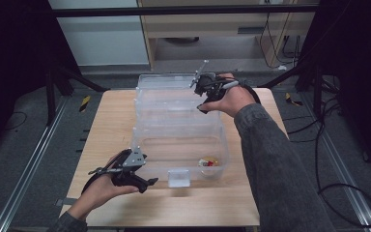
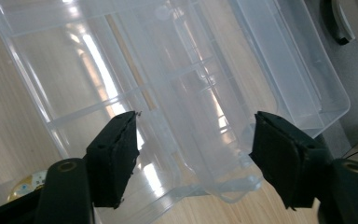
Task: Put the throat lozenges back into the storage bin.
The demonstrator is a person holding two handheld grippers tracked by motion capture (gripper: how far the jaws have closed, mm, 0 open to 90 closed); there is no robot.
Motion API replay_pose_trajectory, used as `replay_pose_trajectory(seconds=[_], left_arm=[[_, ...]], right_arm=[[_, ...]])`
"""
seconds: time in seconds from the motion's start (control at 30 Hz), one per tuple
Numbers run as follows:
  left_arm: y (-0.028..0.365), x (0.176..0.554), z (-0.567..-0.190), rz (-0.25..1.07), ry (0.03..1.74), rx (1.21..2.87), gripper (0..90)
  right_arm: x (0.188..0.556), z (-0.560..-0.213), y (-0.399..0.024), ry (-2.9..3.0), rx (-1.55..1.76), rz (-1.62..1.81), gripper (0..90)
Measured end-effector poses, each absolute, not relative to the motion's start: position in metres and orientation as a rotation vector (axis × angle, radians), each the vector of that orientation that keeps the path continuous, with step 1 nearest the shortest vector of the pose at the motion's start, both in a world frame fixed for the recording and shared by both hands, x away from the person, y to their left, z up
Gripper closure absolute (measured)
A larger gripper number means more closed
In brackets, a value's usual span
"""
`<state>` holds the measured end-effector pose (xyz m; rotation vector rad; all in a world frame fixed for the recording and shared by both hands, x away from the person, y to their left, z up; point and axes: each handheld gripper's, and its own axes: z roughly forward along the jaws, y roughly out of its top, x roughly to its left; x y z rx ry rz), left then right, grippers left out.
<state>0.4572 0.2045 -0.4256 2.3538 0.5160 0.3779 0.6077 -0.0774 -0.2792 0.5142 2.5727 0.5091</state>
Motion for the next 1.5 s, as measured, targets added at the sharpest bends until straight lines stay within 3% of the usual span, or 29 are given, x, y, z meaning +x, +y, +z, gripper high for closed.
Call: replay_pose_trajectory(seconds=[0.43, 1.0, 1.5], left_arm=[[0.203, 0.457, -0.425, 0.352, 0.504, 2.365, 29.3], [0.204, 0.459, -0.411, 0.299, 0.417, 2.458, 49.2], [0.199, 0.473, -0.404, 0.253, 0.376, 2.596, 54.3]], right_arm=[[0.614, -0.305, -0.066, 2.618, 0.456, 0.41, 45.7], [0.617, -0.311, -0.068, 2.62, 0.405, 0.383, 61.9], [0.616, -0.312, -0.069, 2.608, 0.398, 0.405, 63.6]])
